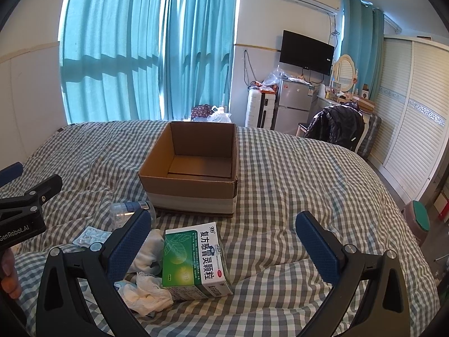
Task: Organize objects
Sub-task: 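Move both tools toward the items in front of the cardboard box, then grasp the green medicine box with the right tool while the left tool grasps the white tube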
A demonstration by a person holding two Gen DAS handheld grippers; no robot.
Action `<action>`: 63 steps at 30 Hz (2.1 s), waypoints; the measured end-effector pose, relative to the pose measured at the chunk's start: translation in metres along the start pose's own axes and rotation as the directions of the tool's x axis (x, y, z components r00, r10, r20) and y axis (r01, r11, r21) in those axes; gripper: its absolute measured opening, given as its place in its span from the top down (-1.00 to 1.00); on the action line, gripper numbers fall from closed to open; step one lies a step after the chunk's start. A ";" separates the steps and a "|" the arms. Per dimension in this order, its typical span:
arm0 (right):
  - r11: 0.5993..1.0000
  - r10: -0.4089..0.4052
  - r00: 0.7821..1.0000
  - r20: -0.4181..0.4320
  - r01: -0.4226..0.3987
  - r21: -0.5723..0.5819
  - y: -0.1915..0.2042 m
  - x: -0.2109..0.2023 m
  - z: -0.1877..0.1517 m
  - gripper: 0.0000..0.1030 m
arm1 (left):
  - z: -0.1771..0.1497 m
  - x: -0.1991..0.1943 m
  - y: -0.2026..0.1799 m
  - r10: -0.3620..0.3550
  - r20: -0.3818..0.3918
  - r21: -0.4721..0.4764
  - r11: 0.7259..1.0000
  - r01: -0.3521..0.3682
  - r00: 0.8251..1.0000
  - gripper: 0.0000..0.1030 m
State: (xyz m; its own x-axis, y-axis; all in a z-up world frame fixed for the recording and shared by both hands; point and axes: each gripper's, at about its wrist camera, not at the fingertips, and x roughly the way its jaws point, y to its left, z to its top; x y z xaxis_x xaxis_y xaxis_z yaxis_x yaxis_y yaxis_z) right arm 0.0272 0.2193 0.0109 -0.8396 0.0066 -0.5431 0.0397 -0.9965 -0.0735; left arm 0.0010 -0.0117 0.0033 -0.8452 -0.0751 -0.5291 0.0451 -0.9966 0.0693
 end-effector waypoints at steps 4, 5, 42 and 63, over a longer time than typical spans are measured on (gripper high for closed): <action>1.000 -0.001 1.000 -0.001 0.001 -0.004 0.001 -0.001 0.000 -1.00 | 0.001 0.000 0.000 0.000 -0.001 0.000 1.000 0.000 1.000 -1.00; 1.000 -0.001 1.000 -0.001 0.001 -0.004 0.001 -0.001 0.000 -1.00 | 0.001 0.000 0.000 -0.001 -0.002 0.001 1.000 0.001 1.000 -1.00; 0.999 0.042 0.998 -0.052 -0.043 -0.028 0.008 0.001 -0.005 -1.00 | -0.010 0.010 0.000 -0.003 -0.066 0.016 1.000 0.004 0.998 -1.00; 0.993 0.046 0.949 -0.313 -0.077 -0.089 0.027 0.068 -0.042 -1.00 | -0.062 0.059 -0.021 -0.055 -0.336 0.107 0.990 0.096 0.940 -0.86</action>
State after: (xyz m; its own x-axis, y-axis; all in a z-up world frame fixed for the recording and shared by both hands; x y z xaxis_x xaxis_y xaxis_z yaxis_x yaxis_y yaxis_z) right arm -0.0062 0.1960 -0.0634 -0.6255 -0.0134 -0.7801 0.1529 -0.9826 -0.1057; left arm -0.0165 0.0026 -0.0820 -0.6180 -0.0279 -0.7857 -0.0928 -0.9898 0.1081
